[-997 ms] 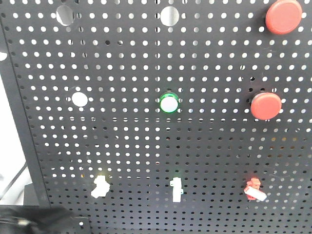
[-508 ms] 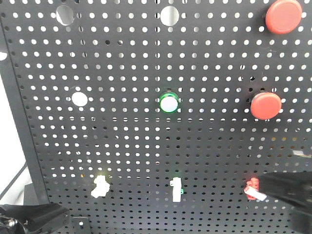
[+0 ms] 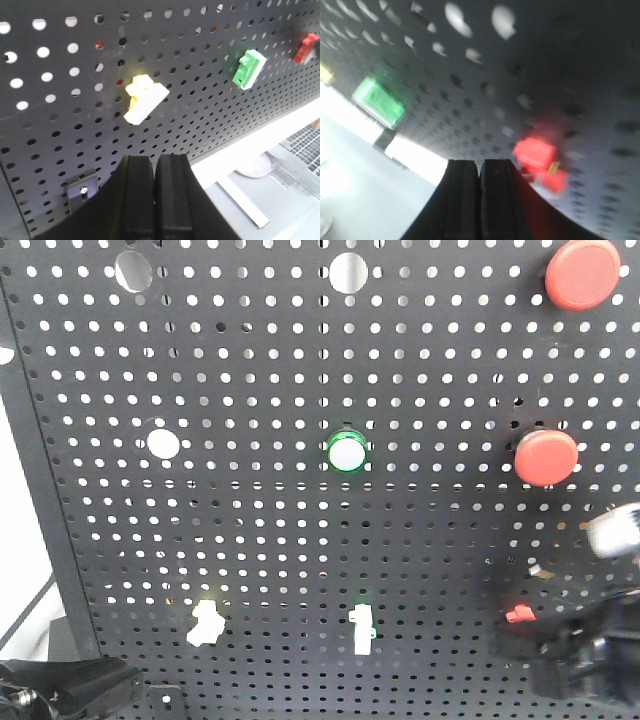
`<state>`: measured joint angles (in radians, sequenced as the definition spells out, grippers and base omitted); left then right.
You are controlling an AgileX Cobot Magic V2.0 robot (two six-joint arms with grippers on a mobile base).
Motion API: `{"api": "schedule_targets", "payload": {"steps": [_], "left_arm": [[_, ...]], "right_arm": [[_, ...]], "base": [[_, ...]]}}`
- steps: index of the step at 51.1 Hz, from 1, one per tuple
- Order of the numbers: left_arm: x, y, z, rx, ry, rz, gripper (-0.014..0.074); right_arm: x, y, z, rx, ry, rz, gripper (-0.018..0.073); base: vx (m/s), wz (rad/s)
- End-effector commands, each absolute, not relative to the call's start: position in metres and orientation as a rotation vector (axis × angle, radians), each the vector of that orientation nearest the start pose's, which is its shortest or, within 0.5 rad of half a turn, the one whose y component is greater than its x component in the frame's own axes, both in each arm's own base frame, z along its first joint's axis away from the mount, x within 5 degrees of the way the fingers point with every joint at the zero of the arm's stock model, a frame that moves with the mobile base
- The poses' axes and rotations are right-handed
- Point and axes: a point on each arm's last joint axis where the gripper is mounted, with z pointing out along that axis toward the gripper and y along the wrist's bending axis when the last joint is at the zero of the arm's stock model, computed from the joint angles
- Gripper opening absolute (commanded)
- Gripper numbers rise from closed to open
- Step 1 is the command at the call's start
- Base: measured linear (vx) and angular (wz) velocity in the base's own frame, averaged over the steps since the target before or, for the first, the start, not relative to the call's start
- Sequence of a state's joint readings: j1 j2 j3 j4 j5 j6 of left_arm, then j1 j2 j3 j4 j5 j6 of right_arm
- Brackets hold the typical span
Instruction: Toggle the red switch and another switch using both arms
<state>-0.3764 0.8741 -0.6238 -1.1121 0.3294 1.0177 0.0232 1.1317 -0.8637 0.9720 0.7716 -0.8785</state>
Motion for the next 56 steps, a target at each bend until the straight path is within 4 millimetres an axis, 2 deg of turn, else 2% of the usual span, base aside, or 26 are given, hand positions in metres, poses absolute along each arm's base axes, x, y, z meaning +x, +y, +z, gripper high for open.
{"api": "schedule_targets", "payload": {"steps": [1,16,23,36,46,52,56], "left_arm": [[0.161,-0.091,0.330,0.442,1.806,-0.584,0.0003],[0.161,-0.090,0.330,0.441,1.805,-0.582,0.0003],[0.161,-0.090,0.330,0.441,1.805,-0.582,0.0003],[0.161,-0.090,0.330,0.459,1.804,-0.564,0.0003],[0.158,-0.088,0.328,0.454,1.802,-0.563,0.0003],[0.149,-0.080,0.317,0.403,1.795,-0.529,0.0003],[0.136,-0.070,0.302,0.349,1.793,-0.499,0.0003]], "right_arm": [[0.225,0.056,0.340,-0.399,2.068,0.644,-0.0006],[0.220,0.058,0.343,-0.428,2.062,0.664,-0.0006],[0.208,0.061,0.351,-0.476,2.022,0.695,-0.0006],[0.170,0.061,0.388,-0.500,1.801,0.643,-0.0006],[0.127,0.048,0.415,-0.443,1.622,0.412,-0.0006],[0.106,0.037,0.414,-0.378,1.566,0.279,-0.0006],[0.093,0.030,0.400,-0.326,1.550,0.207,-0.0006]], "base": [[0.00,0.00],[0.00,0.00],[0.00,0.00],[0.00,0.00],[0.00,0.00],[0.00,0.00],[0.00,0.00]]}}
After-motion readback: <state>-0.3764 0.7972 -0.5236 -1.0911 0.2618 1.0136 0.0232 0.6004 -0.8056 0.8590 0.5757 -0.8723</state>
